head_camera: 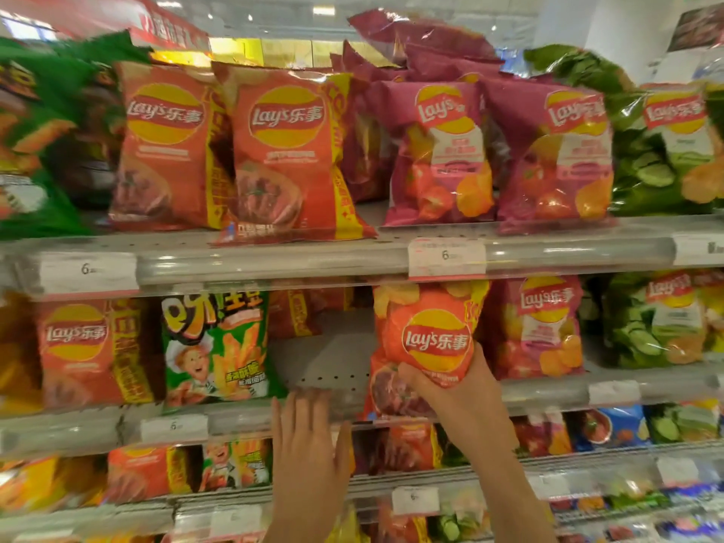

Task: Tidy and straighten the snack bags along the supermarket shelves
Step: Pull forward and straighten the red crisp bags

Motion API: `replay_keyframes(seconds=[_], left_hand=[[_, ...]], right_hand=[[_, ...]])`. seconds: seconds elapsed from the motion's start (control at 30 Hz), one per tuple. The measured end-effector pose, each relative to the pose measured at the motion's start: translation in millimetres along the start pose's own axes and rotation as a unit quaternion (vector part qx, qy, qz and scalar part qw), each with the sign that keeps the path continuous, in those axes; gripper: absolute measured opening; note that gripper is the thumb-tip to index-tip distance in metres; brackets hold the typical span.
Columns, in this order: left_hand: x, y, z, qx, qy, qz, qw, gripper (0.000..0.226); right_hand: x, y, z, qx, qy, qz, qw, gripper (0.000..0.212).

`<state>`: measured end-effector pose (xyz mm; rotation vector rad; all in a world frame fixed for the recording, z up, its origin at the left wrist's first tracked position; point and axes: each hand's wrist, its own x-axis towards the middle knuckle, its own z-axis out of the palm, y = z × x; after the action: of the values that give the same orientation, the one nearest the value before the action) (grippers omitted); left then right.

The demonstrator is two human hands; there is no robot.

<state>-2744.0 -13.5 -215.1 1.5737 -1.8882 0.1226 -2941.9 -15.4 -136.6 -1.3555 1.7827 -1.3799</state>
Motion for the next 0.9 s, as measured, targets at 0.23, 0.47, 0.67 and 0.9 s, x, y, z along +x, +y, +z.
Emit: replay_keyframes(seconds=[0.23, 0.47, 0.67, 0.9], left_hand=[[0, -5, 7, -0.002, -0.009, 0.007, 1.000, 0.053], [3, -1, 15, 0.006, 0.013, -0.006, 1.000, 0.053], [1, 3, 19, 0.008, 0.022, -0.022, 0.999, 0.051], [-2, -1, 20, -0.012, 0.034, -0.016, 0.999, 0.050]], right_hand=[[34, -6, 30, -0.040, 0.050, 0.013, 0.998, 0.092], [48, 5, 33, -0.038, -0.008, 0.028, 0.999, 0.103], [58, 7, 35, -0.039, -0.035, 0.027, 0.998, 0.099], [60, 7, 28, -0.121, -0.074, 0.035, 0.989, 0.130]])
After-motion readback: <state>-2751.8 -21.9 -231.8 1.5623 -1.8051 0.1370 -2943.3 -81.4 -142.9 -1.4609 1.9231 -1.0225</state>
